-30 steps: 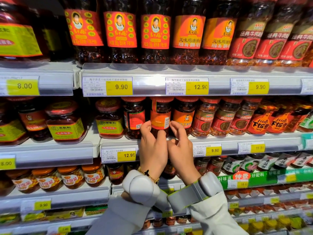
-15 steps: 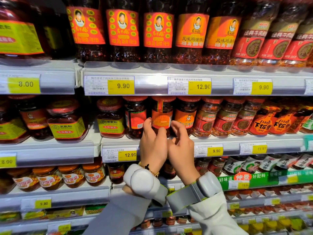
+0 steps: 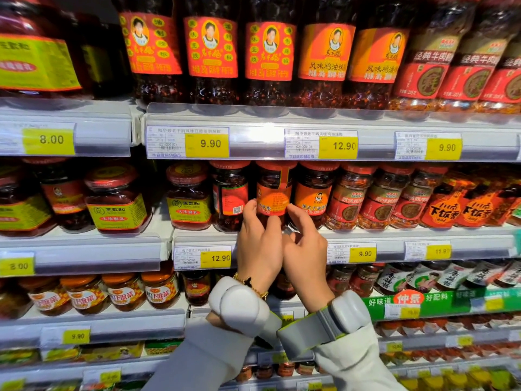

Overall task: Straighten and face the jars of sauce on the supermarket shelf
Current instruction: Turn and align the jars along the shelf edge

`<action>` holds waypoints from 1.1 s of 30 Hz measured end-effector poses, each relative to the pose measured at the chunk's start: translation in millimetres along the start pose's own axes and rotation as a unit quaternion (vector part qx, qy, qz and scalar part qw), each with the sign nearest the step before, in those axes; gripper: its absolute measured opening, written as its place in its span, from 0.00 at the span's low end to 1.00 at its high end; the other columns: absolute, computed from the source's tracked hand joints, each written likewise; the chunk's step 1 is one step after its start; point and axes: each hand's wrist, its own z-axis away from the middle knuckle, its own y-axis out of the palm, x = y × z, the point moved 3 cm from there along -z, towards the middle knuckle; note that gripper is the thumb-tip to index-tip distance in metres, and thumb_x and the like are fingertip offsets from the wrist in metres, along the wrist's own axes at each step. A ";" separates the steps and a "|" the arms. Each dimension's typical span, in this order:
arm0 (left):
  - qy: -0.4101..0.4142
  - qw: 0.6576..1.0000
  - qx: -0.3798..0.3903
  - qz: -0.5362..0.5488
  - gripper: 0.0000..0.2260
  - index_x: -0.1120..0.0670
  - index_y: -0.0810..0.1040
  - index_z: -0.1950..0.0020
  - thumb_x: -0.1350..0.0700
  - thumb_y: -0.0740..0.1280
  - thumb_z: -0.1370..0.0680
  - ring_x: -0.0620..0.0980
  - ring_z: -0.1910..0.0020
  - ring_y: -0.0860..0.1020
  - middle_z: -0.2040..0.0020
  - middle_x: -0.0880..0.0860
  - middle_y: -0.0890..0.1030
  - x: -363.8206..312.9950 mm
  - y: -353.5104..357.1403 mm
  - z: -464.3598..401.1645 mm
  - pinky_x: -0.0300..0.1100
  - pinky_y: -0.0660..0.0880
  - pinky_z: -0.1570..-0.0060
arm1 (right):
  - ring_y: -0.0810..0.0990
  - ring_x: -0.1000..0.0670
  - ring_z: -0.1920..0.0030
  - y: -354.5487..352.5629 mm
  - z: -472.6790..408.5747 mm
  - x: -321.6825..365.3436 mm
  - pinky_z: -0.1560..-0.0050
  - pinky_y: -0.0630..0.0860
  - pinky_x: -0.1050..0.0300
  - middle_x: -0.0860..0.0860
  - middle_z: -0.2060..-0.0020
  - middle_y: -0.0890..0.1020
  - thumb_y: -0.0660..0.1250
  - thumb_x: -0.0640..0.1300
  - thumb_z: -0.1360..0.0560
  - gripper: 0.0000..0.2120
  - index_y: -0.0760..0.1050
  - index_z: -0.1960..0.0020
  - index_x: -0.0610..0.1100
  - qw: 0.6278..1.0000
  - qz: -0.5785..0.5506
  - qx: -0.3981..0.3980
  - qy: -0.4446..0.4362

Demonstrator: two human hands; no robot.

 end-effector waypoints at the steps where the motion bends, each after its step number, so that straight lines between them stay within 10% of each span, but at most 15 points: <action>1: 0.001 1.000 -0.002 0.005 0.30 0.51 0.62 0.31 0.48 0.55 0.33 0.51 0.35 0.69 0.33 0.52 0.71 0.1 0.3 2.7 0.48 0.65 0.35 | 0.75 0.52 0.66 -0.6 -0.5 0.0 0.64 0.68 0.66 0.42 0.57 0.82 0.64 0.34 0.31 0.23 0.73 0.39 0.51 1.000 -0.001 0.004 0.000; 5: 0.011 1.000 -0.013 0.017 0.27 0.51 0.64 0.34 0.49 0.56 0.33 0.49 0.36 0.69 0.34 0.51 0.71 1.6 0.6 11.6 0.44 0.65 0.37 | 0.71 0.54 0.51 -1.7 -2.9 -1.4 0.64 0.68 0.70 0.38 0.51 0.81 0.63 0.32 0.31 0.25 0.71 0.37 0.50 0.999 -0.019 0.036 -0.001; 16: -0.006 1.000 -0.003 0.021 0.27 0.51 0.65 0.34 0.46 0.57 0.32 0.53 0.38 0.72 0.36 0.52 0.74 2.6 -0.6 -6.9 0.52 0.68 0.37 | 0.75 0.53 0.61 -3.1 -1.4 -3.3 0.64 0.67 0.77 0.39 0.57 0.82 0.61 0.30 0.33 0.23 0.75 0.41 0.47 1.000 -0.001 -0.005 -0.014; 25: 0.005 1.000 -0.020 0.017 0.16 0.51 0.66 0.38 0.53 0.59 0.25 0.50 0.36 0.70 0.36 0.52 0.72 2.0 -7.4 -2.0 0.50 0.66 0.35 | 0.76 0.49 0.56 -1.6 -8.9 -5.7 0.55 0.71 0.58 0.38 0.54 0.82 0.62 0.32 0.32 0.24 0.73 0.39 0.49 0.999 0.020 0.029 0.004; 33: -0.001 0.997 0.019 -0.080 0.32 0.47 0.61 0.28 0.46 0.54 0.34 0.55 0.36 0.70 0.31 0.50 0.70 0.3 -4.8 -1.0 0.52 0.67 0.37 | 0.75 0.48 0.63 5.6 -1.8 -10.4 0.58 0.69 0.57 0.49 0.60 0.79 0.64 0.36 0.30 0.26 0.68 0.34 0.49 0.998 0.052 0.029 0.012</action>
